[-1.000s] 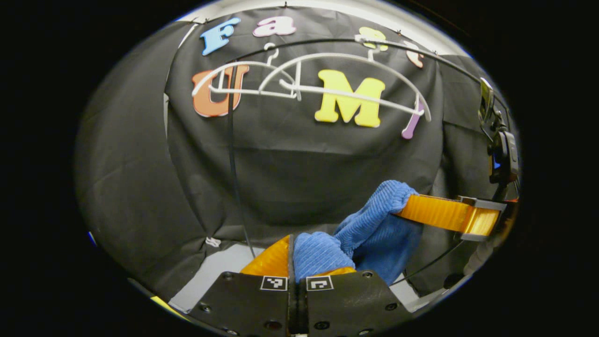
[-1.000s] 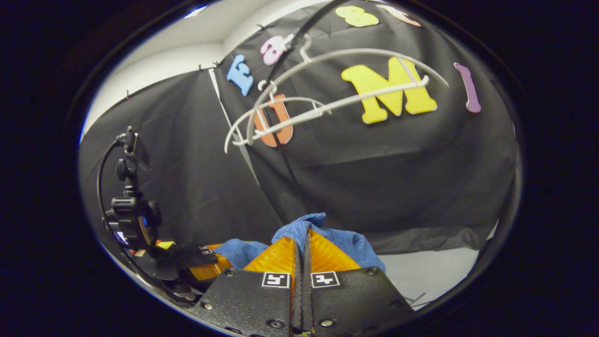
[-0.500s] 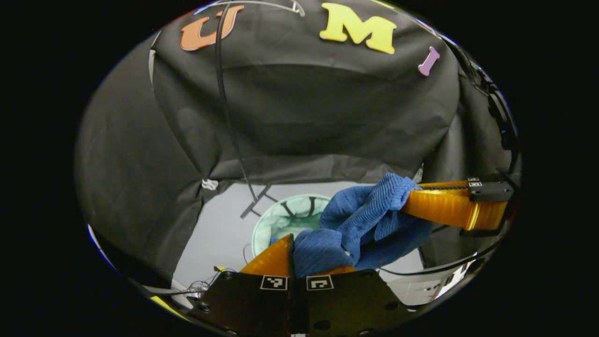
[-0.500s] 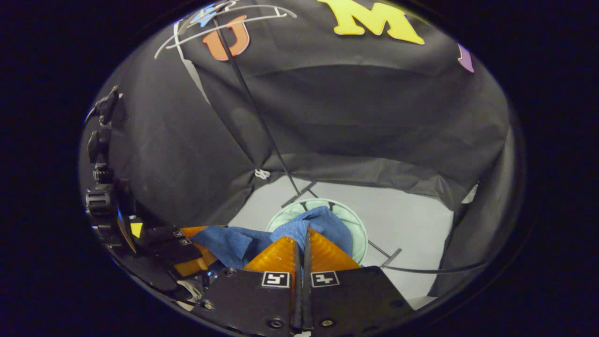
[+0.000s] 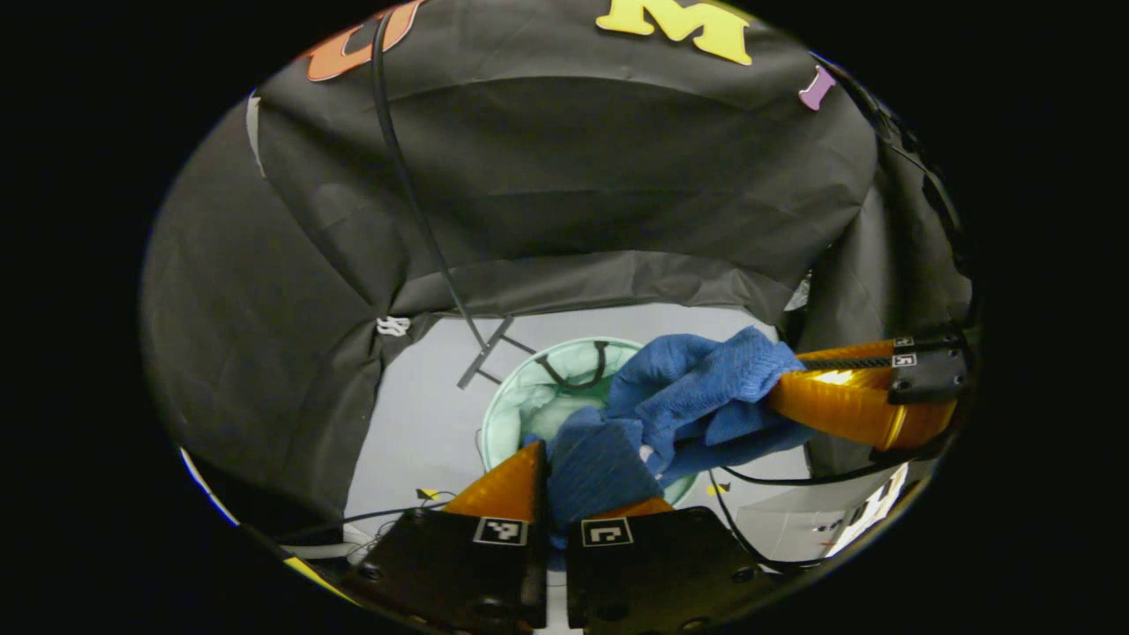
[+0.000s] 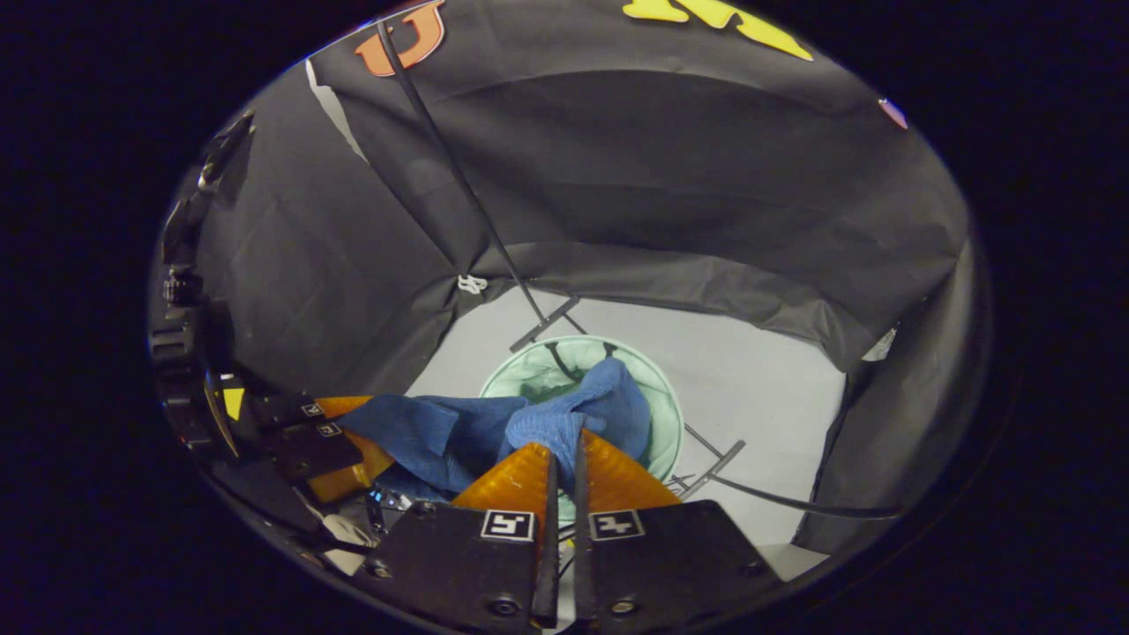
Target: Grasp the clothes on the hanger with both hands and then place them into the laundry hamper below.
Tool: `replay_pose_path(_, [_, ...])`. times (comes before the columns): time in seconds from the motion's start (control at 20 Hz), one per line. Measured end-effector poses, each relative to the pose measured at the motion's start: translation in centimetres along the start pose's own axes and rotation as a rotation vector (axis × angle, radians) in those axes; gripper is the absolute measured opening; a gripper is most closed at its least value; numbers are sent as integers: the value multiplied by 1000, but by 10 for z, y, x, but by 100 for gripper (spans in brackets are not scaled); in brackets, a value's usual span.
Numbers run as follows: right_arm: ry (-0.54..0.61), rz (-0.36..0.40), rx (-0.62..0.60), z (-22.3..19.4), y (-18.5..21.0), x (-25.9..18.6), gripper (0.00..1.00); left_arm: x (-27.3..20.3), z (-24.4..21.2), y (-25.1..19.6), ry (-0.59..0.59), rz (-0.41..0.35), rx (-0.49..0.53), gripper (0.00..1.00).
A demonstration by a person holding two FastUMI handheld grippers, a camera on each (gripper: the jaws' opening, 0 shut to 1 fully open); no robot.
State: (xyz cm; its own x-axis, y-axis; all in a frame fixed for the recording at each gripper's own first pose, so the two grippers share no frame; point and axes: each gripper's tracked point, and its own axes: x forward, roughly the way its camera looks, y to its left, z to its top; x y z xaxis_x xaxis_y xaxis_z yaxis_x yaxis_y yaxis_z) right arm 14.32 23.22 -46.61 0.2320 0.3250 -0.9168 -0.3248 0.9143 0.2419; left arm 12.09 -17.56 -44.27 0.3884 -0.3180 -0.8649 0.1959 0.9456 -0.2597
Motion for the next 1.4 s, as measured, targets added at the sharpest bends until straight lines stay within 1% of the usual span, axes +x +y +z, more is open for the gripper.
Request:
replay_pose_path(0.05, [-13, -8, 0, 3, -5, -3, 15, 1, 0, -3, -5, -29, -3, 13])
replay_pose_path(0.15, [-37, -3, 4, 12, -6, -5, 28, 1, 3, -4, -21, -65, -9, 56])
replay_pose_path(0.25, [-60, 3, 8, 15, -3, -12, 56, -3, 9, -4, -35, -55, 6, 100])
replay_pose_path(0.3, [-78, -1, 12, 22, -4, -15, 70, -5, 15, 2, -51, -33, 18, 96])
replay_pose_path(0.4, [-95, -15, 8, 23, -10, -19, 80, -9, 15, 4, -64, -25, 19, 98])
replay_pose_path(0.45, [-103, -19, 5, 21, -10, -20, 81, -11, 14, 4, -66, -27, 18, 97])
replay_pose_path(0.5, [-108, -22, 0, 22, -12, -21, 81, -14, 13, 6, -73, -25, 23, 100])
replay_pose_path(0.55, [-117, -28, -5, 22, -12, -23, 82, -16, 15, 8, -80, -15, 26, 92])
replay_pose_path(0.6, [-131, -37, -8, 23, -13, -28, 82, -17, 14, 8, -85, -13, 23, 100])
replay_pose_path(0.65, [-139, -44, -14, 22, -12, -35, 82, -20, 12, 9, -87, -14, 15, 97])
replay_pose_path(0.7, [-149, -43, -13, 23, -10, -41, 82, -25, 11, 9, -89, -13, 7, 97])
replay_pose_path(0.75, [-153, -43, -10, 20, -7, -49, 82, -31, 12, 11, -107, -5, 1, 97])
replay_pose_path(0.8, [-175, -40, -2, 21, -3, -60, 82, -37, 14, 15, -133, 5, 3, 100])
replay_pose_path(0.85, [-200, -41, -1, 21, -7, -68, 84, -47, 18, 17, -163, 23, 8, 97])
replay_pose_path(0.95, [-267, -47, 3, 28, -5, -91, 83, -81, 31, 19, -246, 46, 12, 97])
replay_pose_path(1.05, [-358, -70, 20, 33, -2, -130, 83, -122, 57, 11, -357, 60, 11, 97])
replay_pose_path(1.1, [-411, -82, 26, 34, 0, -153, 83, -143, 66, 9, -415, 69, 14, 100])
replay_pose_path(1.15, [-468, -101, 37, 36, -2, -181, 83, -165, 73, 7, -473, 70, 16, 97])
replay_pose_path(1.2, [-526, -118, 43, 39, -1, -206, 83, -185, 75, 4, -527, 69, 22, 100])
replay_pose_path(1.25, [-580, -134, 49, 39, 1, -230, 85, -206, 78, -2, -578, 69, 26, 97])
replay_pose_path(1.3, [-632, -143, 56, 40, 2, -256, 84, -217, 66, -5, -626, 75, 29, 96])
replay_pose_path(1.35, [-676, -144, 59, 40, 5, -280, 92, -224, 60, -7, -674, 80, 32, 96])
replay_pose_path(1.4, [-708, -150, 59, 36, 5, -298, 96, -226, 51, -8, -707, 81, 28, 92])
